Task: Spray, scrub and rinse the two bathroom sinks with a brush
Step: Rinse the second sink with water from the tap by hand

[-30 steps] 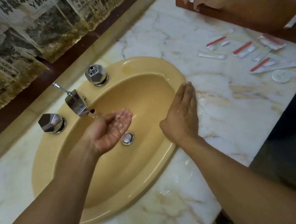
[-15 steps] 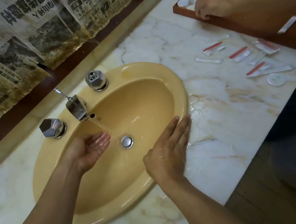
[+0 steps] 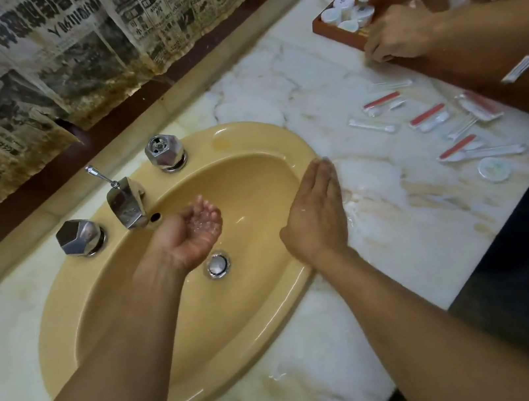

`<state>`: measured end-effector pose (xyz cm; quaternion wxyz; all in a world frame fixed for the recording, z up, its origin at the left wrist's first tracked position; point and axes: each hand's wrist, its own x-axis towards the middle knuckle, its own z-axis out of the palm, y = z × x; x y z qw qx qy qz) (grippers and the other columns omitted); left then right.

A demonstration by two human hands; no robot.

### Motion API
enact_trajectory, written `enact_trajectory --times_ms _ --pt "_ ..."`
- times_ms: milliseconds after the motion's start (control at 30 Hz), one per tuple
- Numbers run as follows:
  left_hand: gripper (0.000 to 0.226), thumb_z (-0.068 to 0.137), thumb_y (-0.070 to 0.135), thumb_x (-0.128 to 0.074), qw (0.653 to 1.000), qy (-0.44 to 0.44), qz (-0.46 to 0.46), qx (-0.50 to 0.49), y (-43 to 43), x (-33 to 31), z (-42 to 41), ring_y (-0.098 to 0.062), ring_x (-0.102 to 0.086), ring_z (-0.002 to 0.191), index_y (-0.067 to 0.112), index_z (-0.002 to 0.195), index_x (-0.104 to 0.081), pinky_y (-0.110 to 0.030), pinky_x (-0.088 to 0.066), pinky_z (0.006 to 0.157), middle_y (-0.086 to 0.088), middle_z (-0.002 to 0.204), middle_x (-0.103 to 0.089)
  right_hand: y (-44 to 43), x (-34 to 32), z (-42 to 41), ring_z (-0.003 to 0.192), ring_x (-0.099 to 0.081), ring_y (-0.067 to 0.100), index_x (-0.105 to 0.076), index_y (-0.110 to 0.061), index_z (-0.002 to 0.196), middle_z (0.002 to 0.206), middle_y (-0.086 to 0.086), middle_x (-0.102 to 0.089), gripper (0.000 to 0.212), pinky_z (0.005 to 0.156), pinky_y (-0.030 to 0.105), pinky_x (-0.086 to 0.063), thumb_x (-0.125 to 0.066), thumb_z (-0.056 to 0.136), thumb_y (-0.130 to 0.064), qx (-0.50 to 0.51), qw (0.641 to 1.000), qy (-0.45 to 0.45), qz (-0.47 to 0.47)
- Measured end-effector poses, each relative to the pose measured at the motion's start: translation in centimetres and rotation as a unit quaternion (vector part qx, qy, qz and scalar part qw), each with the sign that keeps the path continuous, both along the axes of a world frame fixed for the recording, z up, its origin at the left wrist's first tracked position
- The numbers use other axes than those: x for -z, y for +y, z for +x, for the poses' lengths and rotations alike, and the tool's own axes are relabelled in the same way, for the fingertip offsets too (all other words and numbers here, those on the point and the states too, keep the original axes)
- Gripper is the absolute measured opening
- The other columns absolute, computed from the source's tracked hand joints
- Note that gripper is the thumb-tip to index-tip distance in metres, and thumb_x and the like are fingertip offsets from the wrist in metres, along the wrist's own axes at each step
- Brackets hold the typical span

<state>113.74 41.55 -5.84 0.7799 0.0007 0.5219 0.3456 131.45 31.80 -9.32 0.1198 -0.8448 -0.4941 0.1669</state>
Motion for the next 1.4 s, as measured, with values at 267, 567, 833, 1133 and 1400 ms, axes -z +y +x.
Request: enact_trajectory --times_ms 267,567,833,1133,1400 --pt "0.042 0.113 0.021 -0.033 0.991 0.055 0.113 0.055 -4.4 -3.3 6.5 -0.033 -0.069 0.113 -0.009 0.113 -0.062 -0.04 -0.06 0.091 -0.026 0.122 -0.07 2.8 -0.1 4.3 0.158 0.005 0.025 0.003 -0.004 0.162 0.17 0.012 0.007 0.085 0.125 0.029 -0.001 -0.052 0.097 -0.013 -0.078 0.994 0.068 0.043" --pt "0.031 0.11 0.013 -0.03 0.976 0.087 -0.013 -0.199 -1.3 1.4 -4.1 -0.03 -0.063 0.112 0.0 0.096 -0.054 -0.039 -0.049 0.103 -0.018 0.102 -0.066 -2.0 0.8 4.4 0.157 0.014 0.026 0.011 0.0 0.16 0.167 0.013 0.025 0.09 0.126 0.032 0.002 -0.045 0.102 -0.04 -0.119 0.988 0.088 0.042" --pt "0.029 0.105 0.01 -0.043 0.989 0.1 -0.05 -0.1 1.7 2.0 -1.5 -0.014 -0.057 0.07 0.008 0.087 -0.065 -0.026 -0.054 0.055 -0.003 0.074 -0.061 -1.4 0.8 4.2 0.156 0.018 0.032 0.015 0.002 0.158 0.165 0.02 0.028 0.092 0.124 0.035 0.008 -0.046 0.099 -0.036 -0.132 0.989 0.061 0.023" --pt "0.041 0.111 0.019 -0.036 0.994 0.001 0.095 0.053 -1.4 -2.9 9.2 -0.039 -0.072 0.105 -0.013 0.114 -0.062 -0.047 -0.058 0.09 -0.032 0.121 -0.068 9.3 0.3 6.6 0.155 0.021 0.027 0.015 -0.006 0.16 0.169 0.013 0.021 0.089 0.127 0.047 0.003 -0.044 0.098 -0.029 -0.262 0.964 -0.054 -0.008" --pt "0.032 0.109 0.012 -0.032 0.978 0.067 0.008 -0.197 -1.6 1.2 -2.0 -0.034 -0.064 0.112 -0.004 0.109 -0.06 -0.042 -0.051 0.098 -0.019 0.113 -0.068 1.7 1.9 5.7 0.157 0.016 0.029 -0.01 0.004 0.16 0.169 0.017 0.013 0.084 0.128 0.047 -0.007 -0.044 0.086 -0.016 -0.209 0.976 0.007 0.067"
